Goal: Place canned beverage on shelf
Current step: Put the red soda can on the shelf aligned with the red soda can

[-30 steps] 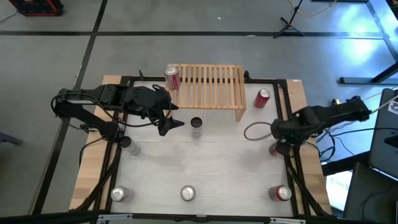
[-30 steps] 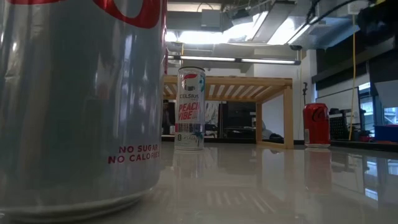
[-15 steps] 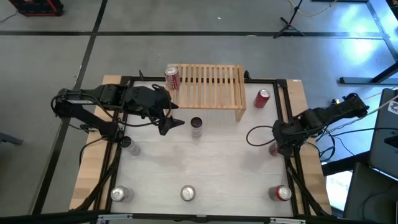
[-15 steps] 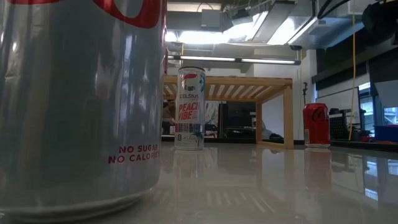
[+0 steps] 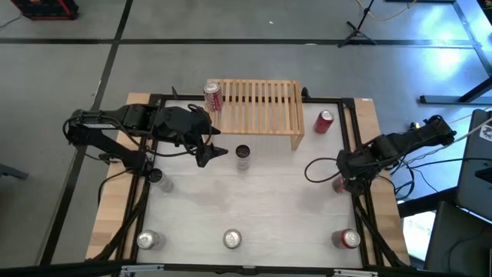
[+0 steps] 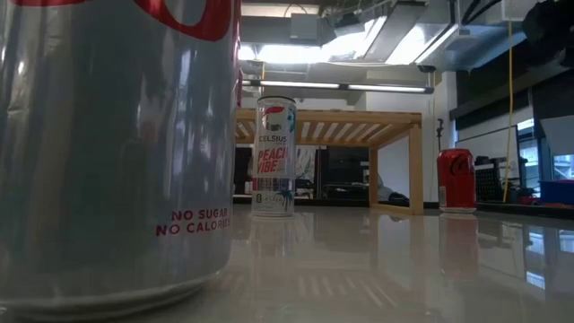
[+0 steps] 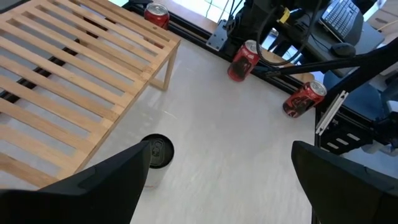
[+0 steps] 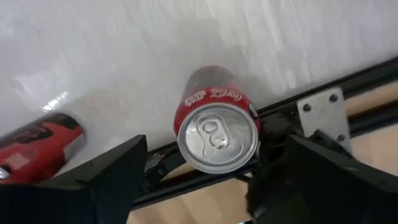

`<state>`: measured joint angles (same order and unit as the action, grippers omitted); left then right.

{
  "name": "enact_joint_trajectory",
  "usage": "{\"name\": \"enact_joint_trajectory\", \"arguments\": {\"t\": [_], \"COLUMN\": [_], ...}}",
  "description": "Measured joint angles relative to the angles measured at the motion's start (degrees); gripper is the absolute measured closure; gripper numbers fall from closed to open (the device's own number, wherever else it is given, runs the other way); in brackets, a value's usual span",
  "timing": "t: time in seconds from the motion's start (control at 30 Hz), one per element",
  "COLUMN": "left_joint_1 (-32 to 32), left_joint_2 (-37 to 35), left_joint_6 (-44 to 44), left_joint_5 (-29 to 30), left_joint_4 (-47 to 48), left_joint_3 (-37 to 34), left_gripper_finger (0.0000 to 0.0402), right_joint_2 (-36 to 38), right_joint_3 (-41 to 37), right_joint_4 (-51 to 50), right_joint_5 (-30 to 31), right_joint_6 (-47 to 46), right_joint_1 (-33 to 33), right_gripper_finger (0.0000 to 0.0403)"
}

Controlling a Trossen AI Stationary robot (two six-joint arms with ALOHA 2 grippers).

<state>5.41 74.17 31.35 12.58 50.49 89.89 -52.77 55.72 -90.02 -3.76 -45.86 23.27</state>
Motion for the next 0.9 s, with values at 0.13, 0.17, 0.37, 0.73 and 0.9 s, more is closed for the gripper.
{"name": "enact_joint_trajectory", "arguments": {"t": [0.13,0.17,0.37,0.73,0.9], "left_joint_1": [0.0,0.0,0.0,0.0,0.0], "left_joint_2": [0.0,0.0,0.0,0.0,0.0], "left_joint_6": [0.0,0.0,0.0,-0.4,-0.4], "left_joint_5": [0.0,0.0,0.0,0.1,0.1], "left_joint_4": [0.0,0.0,0.0,0.0,-0.2], "left_joint_3": [0.0,0.0,0.0,0.0,0.0], "left_gripper_finger": [0.0024,0.0024,0.0024,0.0024,0.0024], "right_joint_2": [-1.5,-1.8,-3.0,-5.4,-8.6], "right_joint_3": [0.0,-0.3,-5.2,-7.7,-7.7], "right_joint_4": [0.0,0.1,1.2,4.2,4.8], "right_joint_5": [2.1,2.3,-1.9,-1.4,-1.8], "right_joint_6": [3.2,3.9,4.7,6.0,9.9], "right_joint_1": [0.0,0.0,0.0,0.0,0.0], "right_gripper_finger": [0.0047,0.0048,0.0050,0.0052,0.0052]}}
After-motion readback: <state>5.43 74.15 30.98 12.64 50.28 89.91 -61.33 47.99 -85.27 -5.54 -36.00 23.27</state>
